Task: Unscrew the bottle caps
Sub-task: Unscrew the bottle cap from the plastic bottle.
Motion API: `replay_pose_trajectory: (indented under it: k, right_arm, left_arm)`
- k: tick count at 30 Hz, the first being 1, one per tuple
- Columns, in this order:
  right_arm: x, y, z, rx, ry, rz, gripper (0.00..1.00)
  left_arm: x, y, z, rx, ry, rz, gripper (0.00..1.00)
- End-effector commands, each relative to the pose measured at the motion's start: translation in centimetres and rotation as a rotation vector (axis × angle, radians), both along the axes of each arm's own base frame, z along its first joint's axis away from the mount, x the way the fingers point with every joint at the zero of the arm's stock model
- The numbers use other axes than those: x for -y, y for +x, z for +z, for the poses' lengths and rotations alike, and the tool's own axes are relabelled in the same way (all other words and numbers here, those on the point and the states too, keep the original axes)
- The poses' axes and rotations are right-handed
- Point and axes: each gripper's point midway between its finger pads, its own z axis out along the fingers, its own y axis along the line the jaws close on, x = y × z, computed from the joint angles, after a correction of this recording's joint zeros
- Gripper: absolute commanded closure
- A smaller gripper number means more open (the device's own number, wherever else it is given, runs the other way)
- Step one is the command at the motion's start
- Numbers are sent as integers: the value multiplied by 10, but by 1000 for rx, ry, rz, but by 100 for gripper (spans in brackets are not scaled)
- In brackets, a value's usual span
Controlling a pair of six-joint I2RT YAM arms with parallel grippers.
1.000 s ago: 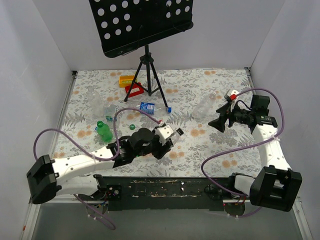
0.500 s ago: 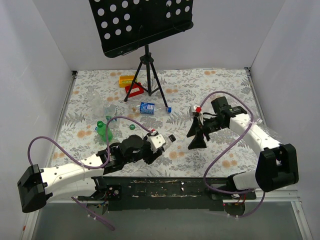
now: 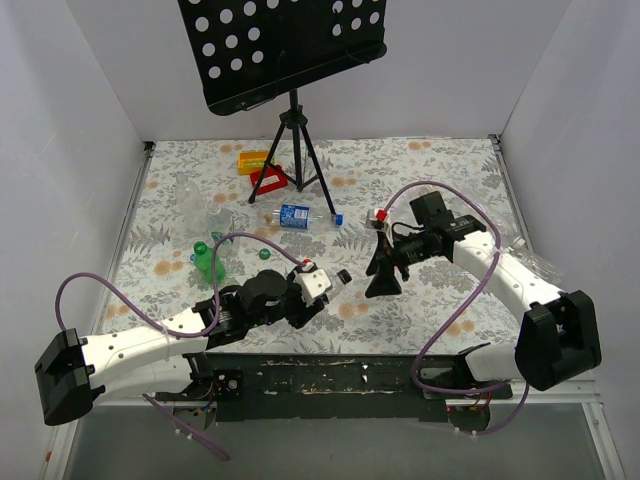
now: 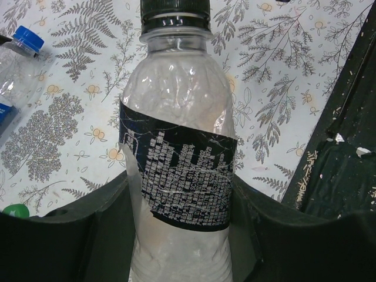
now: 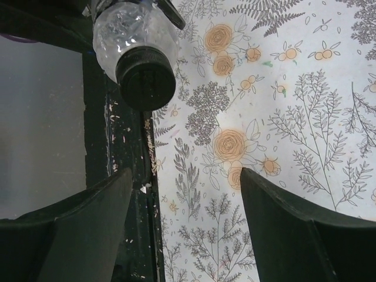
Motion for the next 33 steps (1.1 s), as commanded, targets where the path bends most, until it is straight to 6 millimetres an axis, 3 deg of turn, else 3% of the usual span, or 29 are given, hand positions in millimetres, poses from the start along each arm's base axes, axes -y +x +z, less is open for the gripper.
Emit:
replay_pose_trajectory:
  k: [1,11,18,23,28,33]
  right_arm:
    - [-17,-1,17,-37,47,14,21]
    - [-40,-2,52,-141,144,87,26]
    - [-45,-7,42,-157,102,99,39]
    - [-48,-9,40,-143,83,107,41]
    - [-51,-12,40,-146,84,127,56]
    - [-50,-24,43,-122,112,196,85]
  left_arm:
    - [0,0,7,20,-7,-8,90]
    - [5,-6,1,-11,-2,-47,90]
    - [6,-6,1,-14,-2,-46,90]
    - [7,-6,1,-15,-1,-47,90]
    - [7,-6,0,-16,0,-47,90]
    - [6,-7,3,-14,-11,-45,91]
